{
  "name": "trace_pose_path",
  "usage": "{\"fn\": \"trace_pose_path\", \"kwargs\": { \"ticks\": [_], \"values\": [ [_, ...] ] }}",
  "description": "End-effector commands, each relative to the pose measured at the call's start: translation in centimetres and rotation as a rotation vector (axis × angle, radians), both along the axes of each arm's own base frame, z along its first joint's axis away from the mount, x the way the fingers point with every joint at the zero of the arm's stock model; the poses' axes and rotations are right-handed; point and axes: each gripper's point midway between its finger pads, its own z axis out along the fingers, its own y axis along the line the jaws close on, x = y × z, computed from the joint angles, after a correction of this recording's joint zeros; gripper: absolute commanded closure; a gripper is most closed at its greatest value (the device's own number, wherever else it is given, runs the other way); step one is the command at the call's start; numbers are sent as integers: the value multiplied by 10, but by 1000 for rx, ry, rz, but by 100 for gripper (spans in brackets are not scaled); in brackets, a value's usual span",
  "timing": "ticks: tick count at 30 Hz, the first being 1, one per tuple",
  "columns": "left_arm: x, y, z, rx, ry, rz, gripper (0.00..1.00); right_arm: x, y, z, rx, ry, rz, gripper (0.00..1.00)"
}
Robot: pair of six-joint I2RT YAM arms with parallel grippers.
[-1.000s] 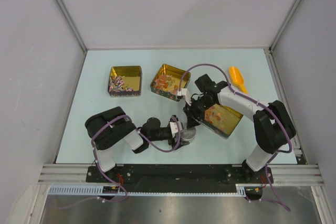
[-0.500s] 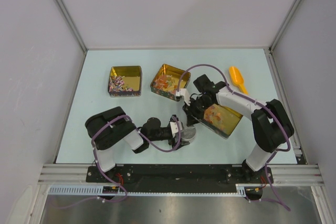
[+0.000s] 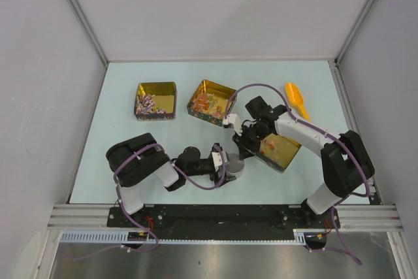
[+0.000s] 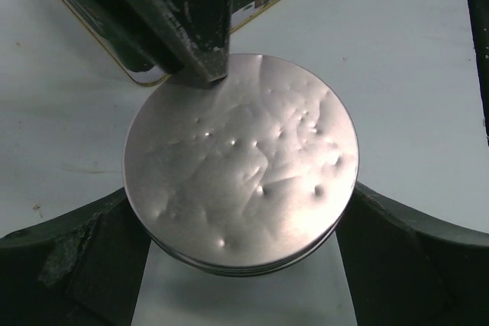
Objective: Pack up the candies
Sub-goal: Screw the bottle lid onto the packing bottle.
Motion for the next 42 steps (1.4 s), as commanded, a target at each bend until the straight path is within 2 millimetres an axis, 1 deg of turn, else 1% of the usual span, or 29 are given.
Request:
{"fn": "trace_pose_path", "kwargs": {
  "ticks": [1,4,5,6,7,10,11,14,15,18,20,21,22,26,28,31,36,38,42],
  "values": [
    [17,-12,26,-72,-88,37,7,-26,-14,5,-50,12,28,75],
    [17,-11,26,-71,-89,38,7,-40,-16,8,-57,27,53,75],
    [17,-11,25,-70,-88,38,7,-42,-17,10,-56,24,59,74],
    [17,-11,26,-71,-90,39,7,-40,-18,12,-55,12,55,74],
    [17,-11,27,-73,-89,38,7,-35,-20,14,-50,-1,36,74],
    [16,-11,26,-72,-90,35,7,-14,-17,25,7,-64,-8,71],
    [17,-11,26,-72,-88,37,7,-5,-13,27,27,-90,-12,69],
    [16,-11,25,-71,-87,35,7,9,1,34,70,-109,-5,66],
    [16,-11,25,-70,-88,35,7,13,5,30,70,-93,-4,65],
    [17,-12,26,-73,-90,33,7,25,19,27,93,-82,6,65],
    [17,-11,26,-72,-92,36,7,29,28,27,117,-75,18,65],
    [17,-11,26,-71,-91,35,7,33,31,23,118,-62,16,65],
    [17,-11,25,-70,-90,36,7,34,35,23,130,-57,18,65],
    [16,-11,26,-70,-90,34,7,36,44,16,136,-38,31,65],
    [17,-11,25,-69,-89,36,7,33,47,14,142,-21,48,66],
    [17,-11,25,-66,-87,36,7,25,47,15,140,-1,66,68],
    [18,-11,24,-61,-86,42,7,18,39,13,116,21,80,77],
    [20,-11,23,-59,-85,51,7,12,34,11,95,44,86,80],
    [21,-10,24,-59,-90,57,6,5,23,9,65,59,74,83]
  ]
}}
